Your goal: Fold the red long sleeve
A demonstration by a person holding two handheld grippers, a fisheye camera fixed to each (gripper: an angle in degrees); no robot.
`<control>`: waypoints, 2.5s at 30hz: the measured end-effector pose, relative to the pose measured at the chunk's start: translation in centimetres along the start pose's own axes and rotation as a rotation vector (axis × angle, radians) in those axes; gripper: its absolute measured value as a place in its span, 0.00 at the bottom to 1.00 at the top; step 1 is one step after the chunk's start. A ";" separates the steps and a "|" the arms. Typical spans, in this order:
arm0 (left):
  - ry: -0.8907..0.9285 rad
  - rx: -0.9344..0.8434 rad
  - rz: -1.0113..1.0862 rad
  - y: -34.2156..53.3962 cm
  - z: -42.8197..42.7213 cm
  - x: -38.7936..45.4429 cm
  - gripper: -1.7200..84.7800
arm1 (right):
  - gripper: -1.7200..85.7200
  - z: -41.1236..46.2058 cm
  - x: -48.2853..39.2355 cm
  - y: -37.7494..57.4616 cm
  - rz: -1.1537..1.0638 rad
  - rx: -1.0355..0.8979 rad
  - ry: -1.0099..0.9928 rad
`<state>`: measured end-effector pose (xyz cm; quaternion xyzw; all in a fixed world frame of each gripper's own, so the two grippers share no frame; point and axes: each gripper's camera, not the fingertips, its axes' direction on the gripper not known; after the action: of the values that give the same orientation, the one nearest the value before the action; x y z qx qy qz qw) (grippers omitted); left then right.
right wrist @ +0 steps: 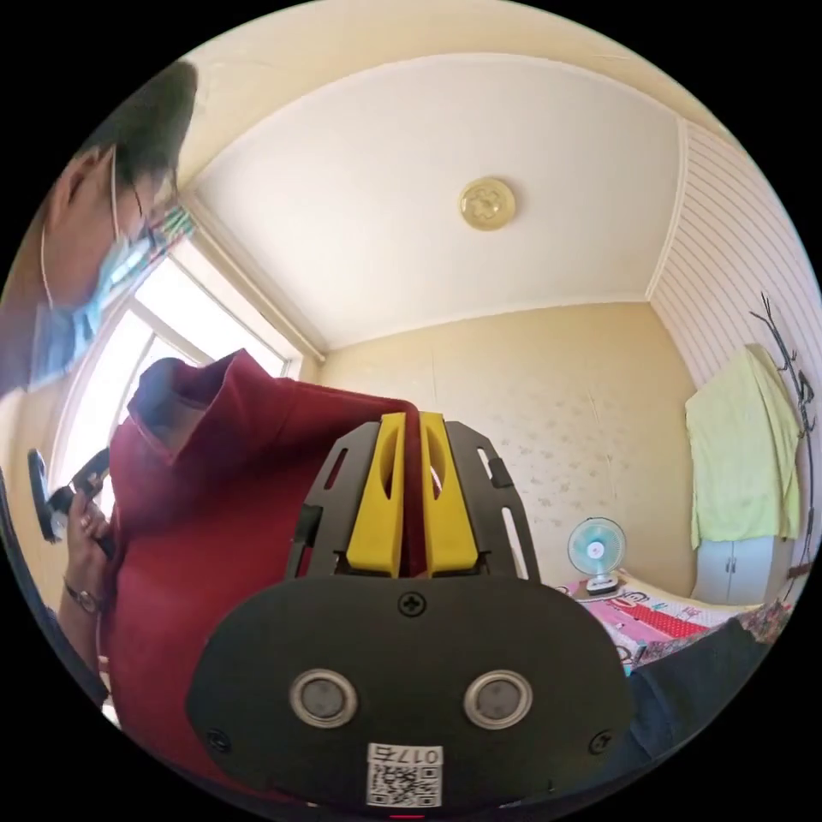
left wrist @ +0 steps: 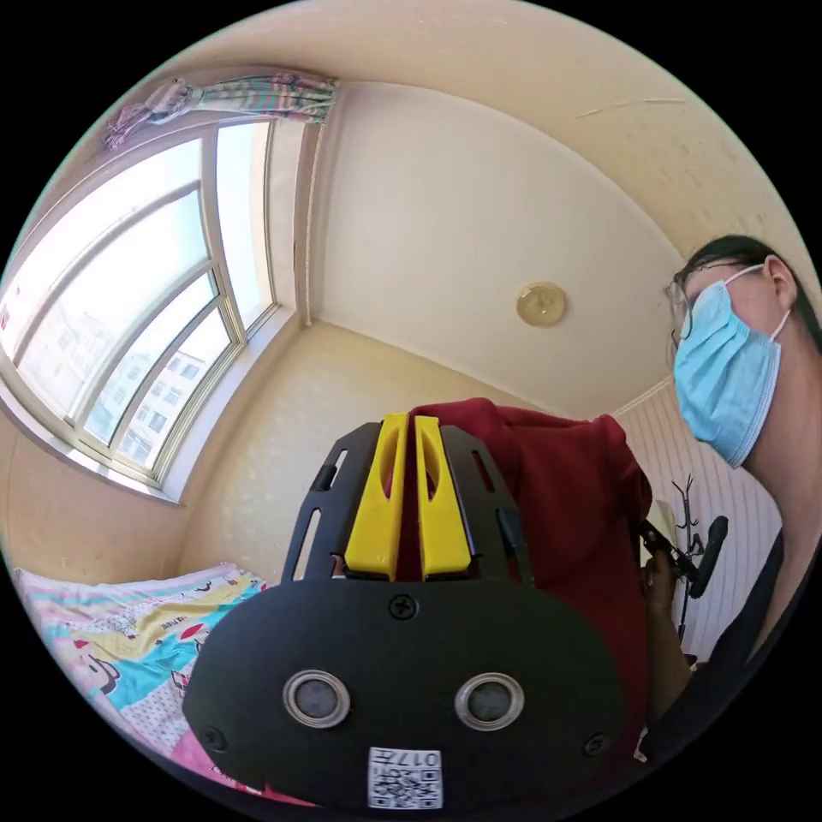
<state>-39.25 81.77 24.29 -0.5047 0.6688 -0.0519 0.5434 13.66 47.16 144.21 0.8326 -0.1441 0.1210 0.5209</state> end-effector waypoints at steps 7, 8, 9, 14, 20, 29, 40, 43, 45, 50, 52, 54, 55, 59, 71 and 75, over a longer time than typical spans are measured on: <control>-0.171 -0.337 -0.080 8.7 25.9 -14.8 0.03 | 0.08 29.4 -2.0 11.9 -0.144 -0.479 0.022; -0.319 -0.479 -0.103 12.4 30.5 -18.8 0.04 | 0.08 34.9 -1.8 15.8 -0.134 -0.676 0.013; -0.446 -0.665 -0.182 16.1 33.6 -23.0 0.06 | 0.07 38.9 -1.7 19.7 -0.105 -0.897 0.016; -0.354 -0.998 -0.278 29.1 30.4 -29.8 0.08 | 0.06 36.2 -4.4 32.3 -0.185 -1.165 -0.125; -0.542 -1.565 -0.201 44.8 19.3 -29.7 0.14 | 0.07 22.4 -5.1 50.1 -0.109 -1.670 -0.087; -0.413 -1.443 -0.443 36.6 13.8 -30.5 0.16 | 0.10 18.4 0.3 43.6 0.164 -1.677 -0.118; -0.518 -1.688 -0.333 40.2 14.5 -31.8 0.15 | 0.06 24.1 -0.9 40.7 -0.461 -1.962 -0.184; -0.486 -1.651 -0.461 37.5 13.7 -33.2 0.15 | 0.06 27.4 4.5 32.9 -0.419 -1.667 0.227; -0.469 -1.652 -0.461 35.1 13.1 -33.8 0.15 | 0.08 27.3 9.8 26.4 -0.028 -1.492 0.316; -0.580 -1.594 -0.407 30.1 11.9 -35.7 0.18 | 0.14 23.5 9.8 23.4 0.336 -1.335 0.057; -0.570 -1.584 -0.433 30.0 12.3 -36.4 0.18 | 0.15 22.7 8.0 25.8 0.387 -1.411 -0.065; -0.525 -1.625 -0.469 32.2 13.2 -37.1 0.17 | 0.14 22.3 5.6 30.4 0.470 -1.581 -0.204; -0.529 -1.665 -0.467 33.1 13.4 -37.3 0.16 | 0.14 22.3 5.0 31.7 0.481 -1.634 -0.232; -0.553 -1.764 -0.435 31.4 13.6 -37.2 0.08 | 0.07 23.9 4.3 31.8 0.360 -1.826 -0.466; -0.509 -1.867 -0.392 20.7 5.5 -29.8 0.11 | 0.05 21.8 12.2 20.9 0.156 -2.016 -0.294; -0.508 -1.650 -0.267 15.9 8.2 -29.9 0.16 | 0.05 21.3 13.0 20.2 0.235 -1.994 -0.248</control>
<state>-45.69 115.27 31.31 -0.8074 0.2867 0.4999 0.1264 19.46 18.09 156.47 0.0049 -0.3137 -0.0912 0.9451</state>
